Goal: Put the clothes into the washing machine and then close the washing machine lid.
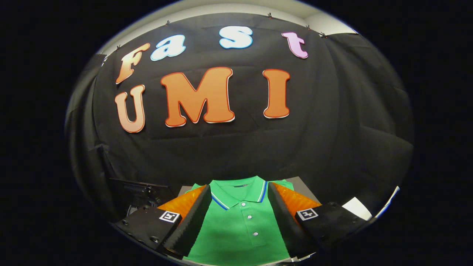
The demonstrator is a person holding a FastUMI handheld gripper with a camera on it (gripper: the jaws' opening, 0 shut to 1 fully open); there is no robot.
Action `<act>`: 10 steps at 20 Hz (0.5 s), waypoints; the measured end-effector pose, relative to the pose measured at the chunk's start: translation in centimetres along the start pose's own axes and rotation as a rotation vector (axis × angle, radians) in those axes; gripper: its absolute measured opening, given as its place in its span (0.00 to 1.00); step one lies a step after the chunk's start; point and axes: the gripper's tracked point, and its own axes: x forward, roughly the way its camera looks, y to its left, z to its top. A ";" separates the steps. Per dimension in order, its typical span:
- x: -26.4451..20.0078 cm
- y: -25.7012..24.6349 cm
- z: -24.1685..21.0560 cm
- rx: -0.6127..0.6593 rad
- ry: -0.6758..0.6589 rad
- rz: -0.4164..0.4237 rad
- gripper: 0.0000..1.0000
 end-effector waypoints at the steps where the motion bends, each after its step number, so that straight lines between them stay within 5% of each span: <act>1: 0.9 -0.1 -0.9 0.001 0.040 0.001 0.99; 10: 5.4 -0.5 -6.7 0.023 0.280 0.008 1.00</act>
